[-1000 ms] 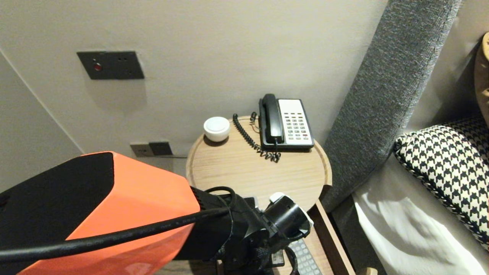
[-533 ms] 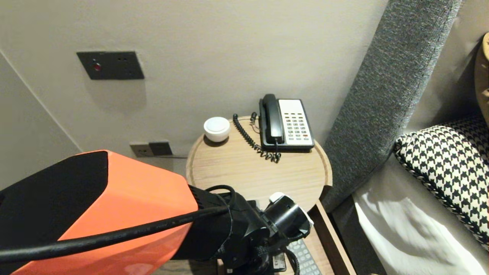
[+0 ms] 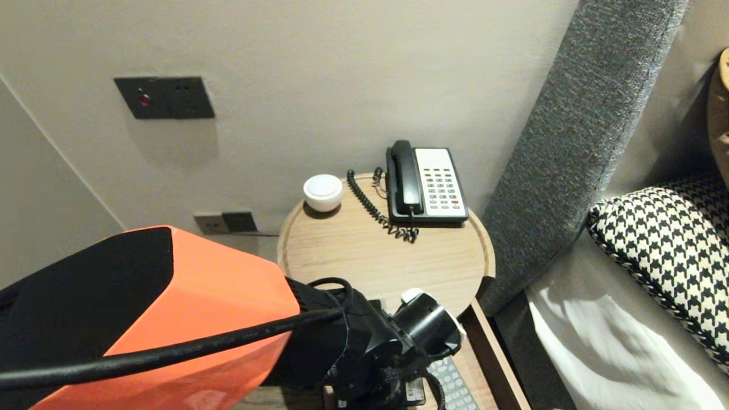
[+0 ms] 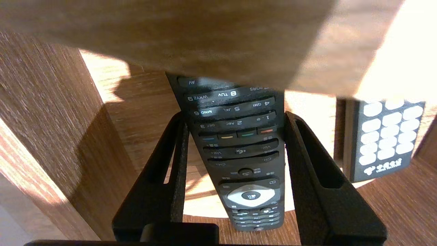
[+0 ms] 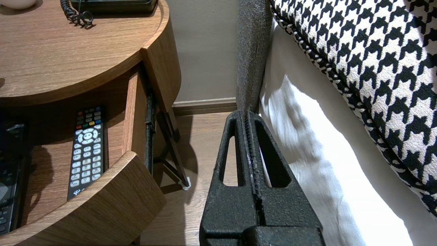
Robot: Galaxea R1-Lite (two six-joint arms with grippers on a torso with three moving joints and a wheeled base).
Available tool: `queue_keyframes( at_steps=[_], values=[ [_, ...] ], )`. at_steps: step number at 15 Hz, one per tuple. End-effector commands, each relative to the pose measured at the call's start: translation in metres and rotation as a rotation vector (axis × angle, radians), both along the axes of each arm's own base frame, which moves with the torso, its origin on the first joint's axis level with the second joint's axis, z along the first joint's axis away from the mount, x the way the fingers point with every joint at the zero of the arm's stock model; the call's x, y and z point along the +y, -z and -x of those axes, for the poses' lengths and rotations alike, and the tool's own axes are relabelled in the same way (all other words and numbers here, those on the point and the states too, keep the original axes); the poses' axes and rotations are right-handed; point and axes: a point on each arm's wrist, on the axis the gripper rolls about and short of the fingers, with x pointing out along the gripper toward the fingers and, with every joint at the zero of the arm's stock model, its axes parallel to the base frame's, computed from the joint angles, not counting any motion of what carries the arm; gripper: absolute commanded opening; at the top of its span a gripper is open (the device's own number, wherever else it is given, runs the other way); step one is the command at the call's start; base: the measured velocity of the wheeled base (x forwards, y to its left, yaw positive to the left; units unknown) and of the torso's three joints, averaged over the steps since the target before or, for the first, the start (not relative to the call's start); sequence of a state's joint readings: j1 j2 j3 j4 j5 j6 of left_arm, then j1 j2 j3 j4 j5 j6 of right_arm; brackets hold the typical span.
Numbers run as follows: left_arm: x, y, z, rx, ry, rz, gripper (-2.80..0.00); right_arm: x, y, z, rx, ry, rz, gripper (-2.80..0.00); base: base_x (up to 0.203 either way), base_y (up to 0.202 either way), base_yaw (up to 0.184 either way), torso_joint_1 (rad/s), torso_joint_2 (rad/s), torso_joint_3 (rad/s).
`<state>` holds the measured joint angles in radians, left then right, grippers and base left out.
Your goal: Take the remote control out of the drawer one by one and place them on the table
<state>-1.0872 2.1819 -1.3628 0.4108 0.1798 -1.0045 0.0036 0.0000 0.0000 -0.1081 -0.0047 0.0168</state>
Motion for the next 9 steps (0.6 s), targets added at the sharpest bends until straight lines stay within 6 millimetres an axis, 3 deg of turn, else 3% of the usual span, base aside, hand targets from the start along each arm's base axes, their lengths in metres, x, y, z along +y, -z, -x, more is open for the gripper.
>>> queue_keyframes(
  at_steps=[1, 9],
  values=[
    [0.001, 0.003, -0.003, 0.003, -0.013, -0.009, -2.8, 0.0, 0.011, -0.003, 0.041, 0.0, 0.0, -2.8, 0.0, 0.0, 0.0, 0.0, 0.0, 0.0],
    [0.003, -0.004, -0.021, -0.025, -0.051, 0.037, -2.8, 0.0, 0.011, -0.003, 0.041, 0.0, 0.0, -2.8, 0.0, 0.0, 0.0, 0.0, 0.0, 0.0]
  ],
)
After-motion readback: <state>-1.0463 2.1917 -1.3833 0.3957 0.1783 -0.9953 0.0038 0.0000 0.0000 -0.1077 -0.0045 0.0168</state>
